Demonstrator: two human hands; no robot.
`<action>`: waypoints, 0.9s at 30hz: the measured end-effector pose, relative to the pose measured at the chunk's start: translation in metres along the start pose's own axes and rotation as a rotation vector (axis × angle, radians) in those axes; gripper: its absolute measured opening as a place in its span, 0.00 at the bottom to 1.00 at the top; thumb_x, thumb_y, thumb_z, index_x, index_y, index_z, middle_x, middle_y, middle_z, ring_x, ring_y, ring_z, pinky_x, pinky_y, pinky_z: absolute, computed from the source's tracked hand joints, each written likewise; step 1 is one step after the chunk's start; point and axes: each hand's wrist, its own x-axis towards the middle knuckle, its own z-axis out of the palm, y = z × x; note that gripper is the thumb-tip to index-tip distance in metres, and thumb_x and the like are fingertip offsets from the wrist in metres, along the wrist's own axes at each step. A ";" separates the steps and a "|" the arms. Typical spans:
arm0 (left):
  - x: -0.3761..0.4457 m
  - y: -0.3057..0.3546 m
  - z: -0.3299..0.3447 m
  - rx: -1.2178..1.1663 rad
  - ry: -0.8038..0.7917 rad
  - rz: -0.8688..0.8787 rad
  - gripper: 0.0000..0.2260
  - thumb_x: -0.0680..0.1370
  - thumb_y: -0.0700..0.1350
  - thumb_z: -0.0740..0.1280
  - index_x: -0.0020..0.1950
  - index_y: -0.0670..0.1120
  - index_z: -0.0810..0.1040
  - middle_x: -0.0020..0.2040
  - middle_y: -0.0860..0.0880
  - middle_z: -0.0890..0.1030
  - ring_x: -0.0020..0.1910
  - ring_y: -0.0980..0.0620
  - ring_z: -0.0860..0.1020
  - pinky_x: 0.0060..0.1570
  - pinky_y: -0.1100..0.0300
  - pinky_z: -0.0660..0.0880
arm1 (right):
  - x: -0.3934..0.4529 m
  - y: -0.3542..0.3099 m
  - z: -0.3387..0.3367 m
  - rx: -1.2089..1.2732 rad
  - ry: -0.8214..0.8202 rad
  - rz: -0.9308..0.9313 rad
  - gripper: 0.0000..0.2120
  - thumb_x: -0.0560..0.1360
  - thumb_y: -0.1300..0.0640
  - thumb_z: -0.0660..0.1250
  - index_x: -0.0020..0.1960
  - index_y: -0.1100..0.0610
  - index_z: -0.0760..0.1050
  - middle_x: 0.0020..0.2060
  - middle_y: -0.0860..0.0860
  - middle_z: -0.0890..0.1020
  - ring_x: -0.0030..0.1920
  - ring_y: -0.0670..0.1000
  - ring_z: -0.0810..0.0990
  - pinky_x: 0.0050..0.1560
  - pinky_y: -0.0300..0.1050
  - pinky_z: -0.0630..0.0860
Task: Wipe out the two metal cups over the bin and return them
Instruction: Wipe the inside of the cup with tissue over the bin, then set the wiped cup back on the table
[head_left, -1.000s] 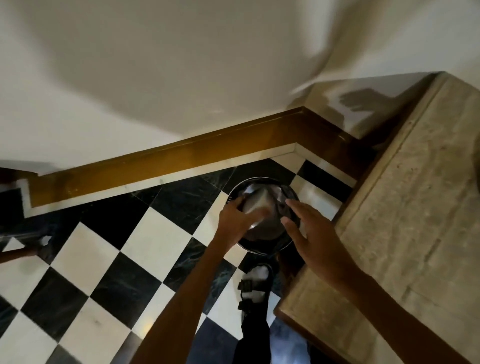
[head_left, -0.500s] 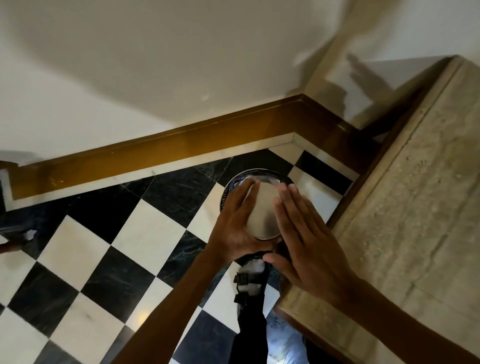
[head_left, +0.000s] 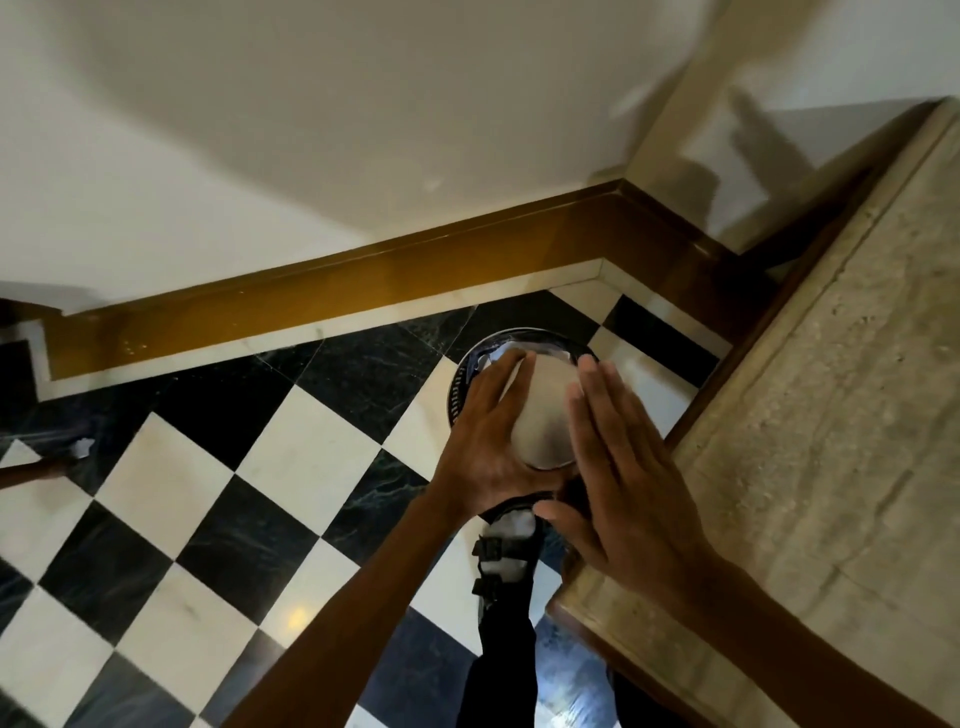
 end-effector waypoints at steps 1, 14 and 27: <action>0.002 0.003 0.001 -0.006 0.011 0.009 0.52 0.65 0.64 0.79 0.76 0.36 0.62 0.76 0.34 0.66 0.77 0.36 0.65 0.71 0.36 0.68 | -0.001 0.001 0.004 -0.019 -0.046 -0.029 0.44 0.77 0.31 0.48 0.79 0.63 0.48 0.79 0.62 0.51 0.80 0.60 0.49 0.79 0.56 0.54; -0.004 0.002 -0.003 0.011 0.020 -0.031 0.53 0.63 0.65 0.79 0.75 0.33 0.66 0.76 0.34 0.66 0.75 0.36 0.66 0.69 0.37 0.70 | -0.005 0.001 0.007 -0.038 -0.096 0.042 0.43 0.78 0.32 0.48 0.79 0.63 0.48 0.79 0.62 0.51 0.80 0.60 0.49 0.79 0.55 0.51; 0.005 0.010 0.004 0.012 0.023 -0.070 0.53 0.64 0.67 0.76 0.78 0.38 0.62 0.78 0.39 0.65 0.77 0.40 0.63 0.73 0.38 0.67 | 0.000 0.020 0.012 -0.039 -0.273 -0.002 0.42 0.78 0.30 0.43 0.79 0.60 0.43 0.80 0.59 0.47 0.80 0.57 0.46 0.79 0.56 0.50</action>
